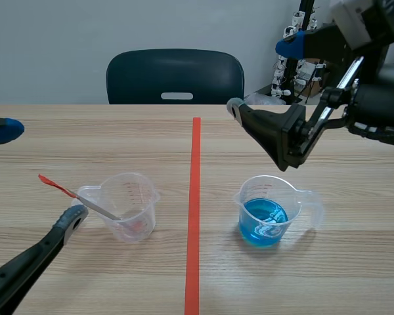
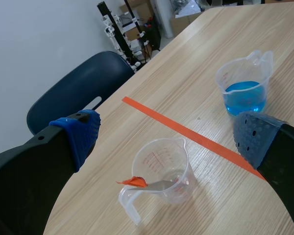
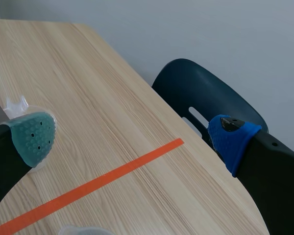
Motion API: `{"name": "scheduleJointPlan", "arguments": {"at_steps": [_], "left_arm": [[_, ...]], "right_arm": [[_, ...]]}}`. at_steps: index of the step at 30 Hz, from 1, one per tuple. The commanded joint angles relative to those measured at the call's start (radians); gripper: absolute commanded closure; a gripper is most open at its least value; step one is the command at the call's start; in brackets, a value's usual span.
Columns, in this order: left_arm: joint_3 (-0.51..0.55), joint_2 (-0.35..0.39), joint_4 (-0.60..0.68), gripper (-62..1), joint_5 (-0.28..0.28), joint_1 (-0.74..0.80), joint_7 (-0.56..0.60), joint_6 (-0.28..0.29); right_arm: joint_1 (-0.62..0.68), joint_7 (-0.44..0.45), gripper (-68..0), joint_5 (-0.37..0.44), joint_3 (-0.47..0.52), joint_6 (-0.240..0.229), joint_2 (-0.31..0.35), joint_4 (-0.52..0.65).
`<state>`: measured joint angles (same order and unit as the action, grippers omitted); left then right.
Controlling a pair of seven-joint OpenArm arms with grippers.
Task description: Do the redox reaction experiment. return to the home posture
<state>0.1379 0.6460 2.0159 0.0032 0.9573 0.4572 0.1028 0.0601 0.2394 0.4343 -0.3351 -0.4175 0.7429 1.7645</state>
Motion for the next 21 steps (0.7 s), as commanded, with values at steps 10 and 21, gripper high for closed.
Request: {"name": "scheduleJointPlan", "arguments": {"at_steps": [10,21], "left_arm": [[0.005,-0.101,0.009,-57.2,0.028,0.074,0.072,-0.033],[0.004,-0.103,0.009,-57.2,0.027,0.076,0.068,-0.033]], "right_arm": [[0.241,0.178,-67.9,-0.047,0.24,0.074,-0.024,0.011],[0.435,0.235,-67.9,-0.145,0.394,0.082,-0.089,0.011]]}}
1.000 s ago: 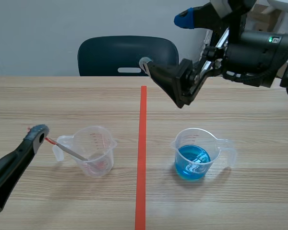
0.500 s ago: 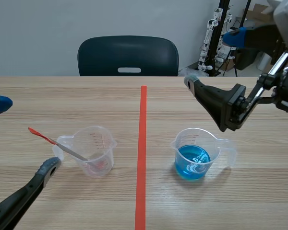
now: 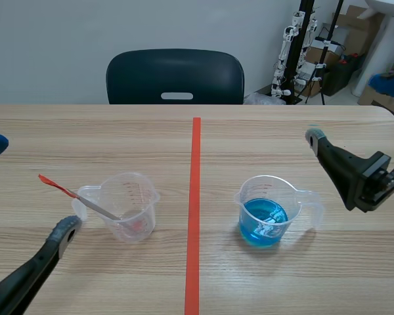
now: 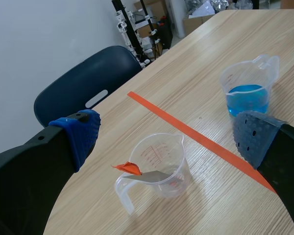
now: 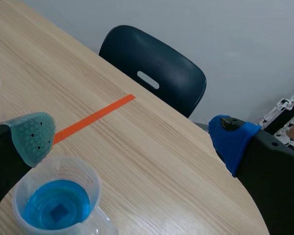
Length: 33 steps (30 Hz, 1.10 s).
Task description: Do the redox reaction experiment. return to the home posture
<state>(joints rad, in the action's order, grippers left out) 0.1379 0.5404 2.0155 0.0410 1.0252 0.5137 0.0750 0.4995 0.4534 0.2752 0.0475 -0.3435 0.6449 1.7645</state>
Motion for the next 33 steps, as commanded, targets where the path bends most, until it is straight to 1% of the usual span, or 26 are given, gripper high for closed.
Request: {"name": "scheduleJointPlan", "arguments": {"at_steps": [1,4,10,12,15,17,19,25,28,30,33], "left_arm": [[0.004,0.003,0.009,-57.2,-0.011,0.008,0.012,-0.005],[0.004,0.003,0.009,-57.2,-0.011,0.008,0.009,-0.005],[0.004,0.003,0.009,-57.2,-0.011,0.007,0.009,-0.005],[0.004,0.003,0.009,-57.2,-0.015,0.005,0.008,-0.005],[0.005,0.003,0.009,-57.2,-0.014,0.002,0.005,-0.006],[0.005,0.003,0.009,-57.2,-0.014,0.002,0.005,-0.006],[0.005,0.003,0.009,-57.2,-0.014,0.002,0.004,-0.006],[0.005,0.003,0.009,-57.2,-0.014,-0.01,-0.025,-0.006],[0.005,0.003,0.009,-57.2,-0.014,-0.01,-0.025,-0.006],[0.005,0.003,0.009,-57.2,-0.014,-0.01,-0.025,-0.006],[0.005,0.003,0.009,-57.2,-0.014,-0.01,-0.025,-0.006]], "right_arm": [[0.012,0.028,-67.9,0.014,0.021,0.008,0.01,0.011],[0.066,0.048,-67.9,0.011,0.053,0.016,0.01,0.012],[0.163,0.061,-67.9,0.0,0.121,0.016,0.013,0.013],[0.192,0.078,-67.9,0.0,0.137,0.016,0.013,0.013],[0.227,0.108,-67.9,0.0,0.144,0.019,0.017,0.013],[0.245,0.123,-67.9,-0.008,0.144,0.038,0.017,0.013],[0.255,0.142,-67.9,-0.011,0.144,0.038,0.017,0.013],[0.257,0.135,-67.9,-0.026,0.143,0.037,0.017,0.021],[0.257,0.095,-67.9,-0.048,0.137,0.037,0.017,0.058],[0.257,0.067,-67.9,-0.048,0.13,0.037,0.017,0.082],[0.257,0.062,-67.9,-0.048,0.128,0.037,0.017,0.088]]}}
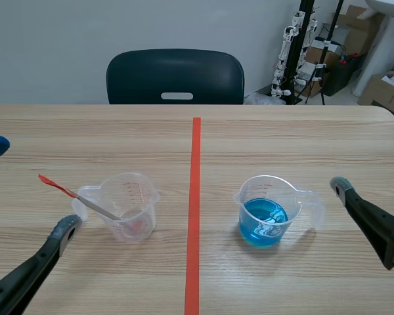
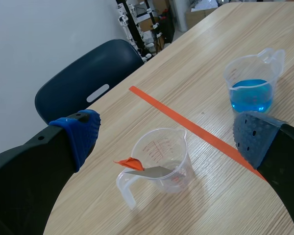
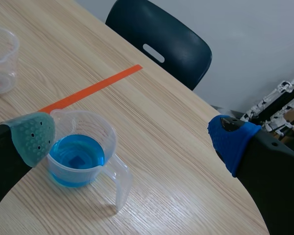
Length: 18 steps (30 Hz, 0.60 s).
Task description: Do the redox reaction experiment. return to the home posture
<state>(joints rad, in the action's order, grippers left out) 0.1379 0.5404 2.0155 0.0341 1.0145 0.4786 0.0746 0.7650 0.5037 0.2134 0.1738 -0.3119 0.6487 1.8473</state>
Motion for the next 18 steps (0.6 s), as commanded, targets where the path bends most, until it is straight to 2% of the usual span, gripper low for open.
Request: {"name": "scheduleJointPlan", "arguments": {"at_steps": [1,5,9,18], "left_arm": [[0.005,0.003,0.009,-57.2,-0.008,0.001,0.01,-0.005],[0.005,0.003,0.009,-57.2,-0.008,0.001,0.01,-0.005],[0.005,0.003,0.009,-57.2,-0.008,0.002,0.01,-0.005],[0.005,0.003,0.009,-57.2,-0.008,0.002,0.009,-0.005]], "right_arm": [[-0.008,0.011,-67.9,0.014,0.002,0.005,0.013,0.005],[-0.008,0.011,-67.9,0.01,-0.018,0.005,0.013,0.014],[-0.008,0.011,-67.9,-0.03,-0.05,0.005,0.014,0.021],[-0.009,0.019,-67.9,-0.031,-0.055,0.014,0.013,0.021]]}}
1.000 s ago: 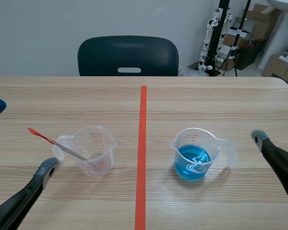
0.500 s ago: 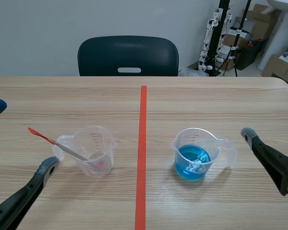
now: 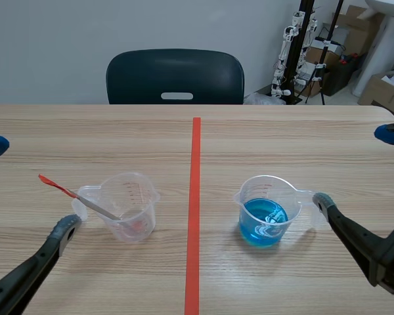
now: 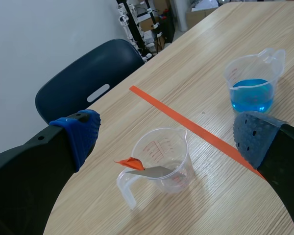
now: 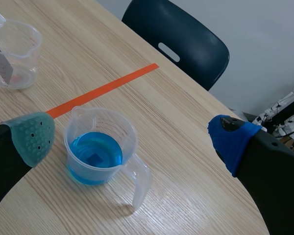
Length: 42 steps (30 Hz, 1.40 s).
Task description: Do the redox reaction experiment. return to the home posture
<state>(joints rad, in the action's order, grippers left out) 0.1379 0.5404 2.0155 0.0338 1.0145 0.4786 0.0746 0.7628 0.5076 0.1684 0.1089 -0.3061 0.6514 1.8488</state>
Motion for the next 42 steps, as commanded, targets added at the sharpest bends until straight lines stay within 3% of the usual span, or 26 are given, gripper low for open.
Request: {"name": "scheduleJointPlan", "arguments": {"at_steps": [1,7,42], "left_arm": [[0.005,0.003,0.009,-57.2,-0.007,0.002,0.008,-0.005],[0.005,0.003,0.009,-57.2,-0.007,0.002,-0.002,-0.005],[0.005,0.003,0.009,-57.2,-0.007,0.002,-0.002,-0.005]], "right_arm": [[-0.007,0.015,-67.9,0.014,0.01,0.008,0.011,0.019],[-0.01,0.015,-67.9,0.014,0.01,0.03,0.01,0.019],[-0.01,0.014,-67.9,0.014,0.01,0.03,0.01,0.019]]}}
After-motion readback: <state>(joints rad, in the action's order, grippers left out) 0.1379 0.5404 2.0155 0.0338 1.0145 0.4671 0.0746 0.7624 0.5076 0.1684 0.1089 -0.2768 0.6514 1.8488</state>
